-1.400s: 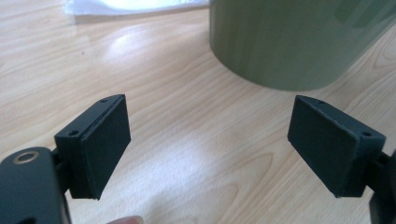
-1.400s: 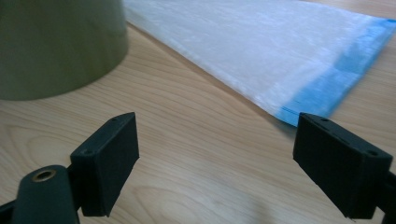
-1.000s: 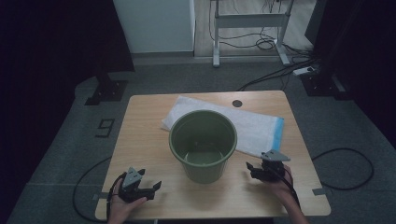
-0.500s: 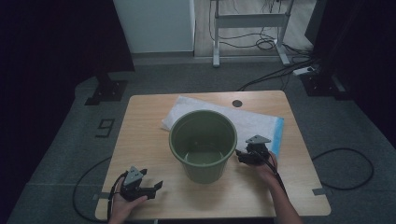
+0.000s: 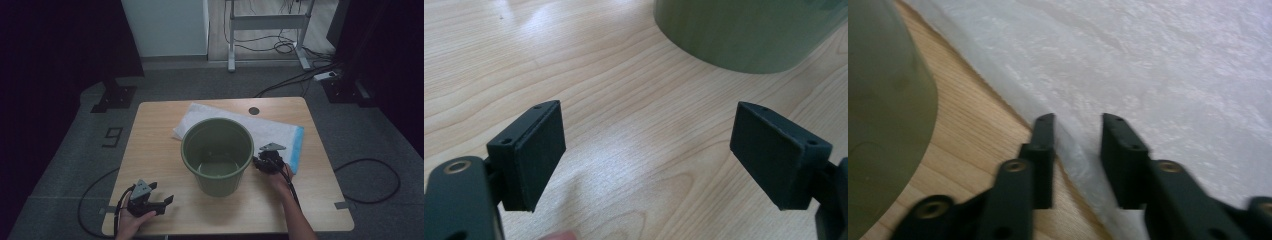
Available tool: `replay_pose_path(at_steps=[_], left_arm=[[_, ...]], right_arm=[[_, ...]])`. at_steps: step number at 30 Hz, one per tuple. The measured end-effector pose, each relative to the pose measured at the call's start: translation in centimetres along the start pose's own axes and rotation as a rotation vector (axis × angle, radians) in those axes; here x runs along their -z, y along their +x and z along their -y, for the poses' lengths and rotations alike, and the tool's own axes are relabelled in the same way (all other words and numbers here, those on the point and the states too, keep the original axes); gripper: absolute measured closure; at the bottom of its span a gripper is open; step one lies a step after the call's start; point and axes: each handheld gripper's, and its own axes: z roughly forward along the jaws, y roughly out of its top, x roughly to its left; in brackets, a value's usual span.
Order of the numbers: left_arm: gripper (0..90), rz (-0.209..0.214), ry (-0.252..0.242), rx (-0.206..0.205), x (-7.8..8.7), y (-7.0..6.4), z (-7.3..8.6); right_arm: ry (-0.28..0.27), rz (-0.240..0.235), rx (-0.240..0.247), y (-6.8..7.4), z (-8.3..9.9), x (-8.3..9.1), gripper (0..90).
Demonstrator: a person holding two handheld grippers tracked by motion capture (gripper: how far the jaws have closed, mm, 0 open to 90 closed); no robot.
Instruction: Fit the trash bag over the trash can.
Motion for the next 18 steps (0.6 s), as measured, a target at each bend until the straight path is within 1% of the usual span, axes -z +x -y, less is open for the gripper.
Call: replay_pose_path(at_steps=[3, 5, 6, 8, 10, 12, 15, 18], left_arm=[[14.3, -0.001, 0.01, -0.006, -0.2, 0.0, 0.0], [14.4, -0.004, 0.017, -0.009, -0.3, -0.1, 0.0], [14.5, -0.003, 0.019, -0.01, -0.3, -0.1, 0.0], [14.4, -0.003, 0.019, -0.015, -0.3, 0.0, 0.1], [14.5, -0.006, 0.019, -0.012, -0.3, 0.0, 0.1], [14.4, -0.012, 0.021, -0.011, -0.3, 0.0, 0.1], [14.4, -0.02, 0.026, -0.013, -0.2, 0.1, 0.2], [14.5, -0.018, 0.022, -0.005, -0.1, 0.1, 0.2]], right_arm=[[0.009, -0.002, -0.037, -0.5, 0.1, 0.3, 83.7], [0.01, 0.0, -0.04, -0.8, 0.3, 0.5, 88.3], [0.008, 0.004, -0.037, -0.8, 0.4, 0.6, 88.7], [0.009, 0.007, -0.05, -1.0, 0.7, 1.1, 89.0], [-0.012, 0.011, -0.041, -1.1, 1.2, 1.8, 89.1], [-0.014, 0.018, -0.033, -1.1, 1.6, 2.7, 89.0], [-0.043, 0.018, -0.044, -1.4, 2.2, 4.5, 89.0], [-0.072, 0.005, -0.033, -1.6, 2.9, 6.2, 89.0]])
